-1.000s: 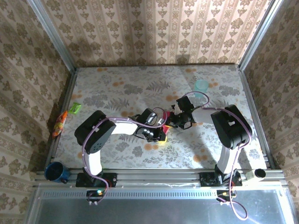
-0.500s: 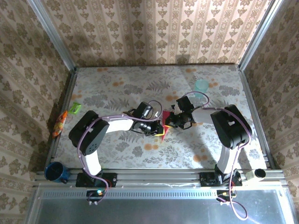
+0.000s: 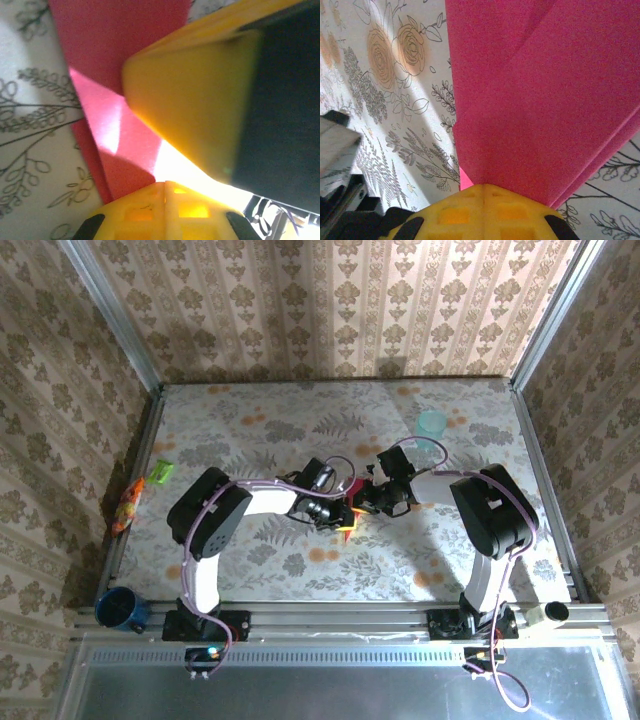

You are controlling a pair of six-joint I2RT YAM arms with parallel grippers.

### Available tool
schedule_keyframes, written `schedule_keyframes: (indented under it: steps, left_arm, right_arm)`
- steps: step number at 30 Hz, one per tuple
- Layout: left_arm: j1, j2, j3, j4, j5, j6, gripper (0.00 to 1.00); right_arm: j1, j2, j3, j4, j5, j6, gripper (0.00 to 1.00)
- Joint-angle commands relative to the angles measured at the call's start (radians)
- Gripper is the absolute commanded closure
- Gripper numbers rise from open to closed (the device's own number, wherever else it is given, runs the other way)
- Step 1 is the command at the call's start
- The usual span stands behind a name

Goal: Fold a paper plane with a square sheet of paper (fold left side to right side)

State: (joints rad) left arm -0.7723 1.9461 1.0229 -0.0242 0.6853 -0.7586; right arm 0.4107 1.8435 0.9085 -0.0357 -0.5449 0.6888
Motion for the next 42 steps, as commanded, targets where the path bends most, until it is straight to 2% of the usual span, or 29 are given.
schedule_keyframes:
  steps: [1, 7, 15, 25, 42]
  left_arm:
    - [-0.004, 0.018, -0.024, -0.058, -0.035, 0.047, 1.00]
    - [-0.003, 0.025, -0.097, -0.029, -0.035, 0.030, 1.00]
    - [-0.004, 0.012, -0.107, -0.025, -0.035, 0.029, 1.00]
    - [0.017, -0.035, -0.002, -0.090, -0.021, 0.059, 1.00]
    - [0.022, 0.089, 0.179, -0.128, -0.022, 0.096, 1.00]
  right_arm:
    - [0.001, 0.016, -0.020, -0.011, -0.002, 0.026, 1.00]
    - [-0.038, 0.004, 0.028, 0.026, -0.047, 0.026, 1.00]
    - [-0.085, 0.044, 0.060, 0.015, -0.048, -0.005, 1.00]
    - [-0.088, 0.083, 0.039, -0.037, 0.009, -0.049, 1.00]
    - [-0.079, 0.074, 0.022, -0.046, 0.030, -0.049, 1.00]
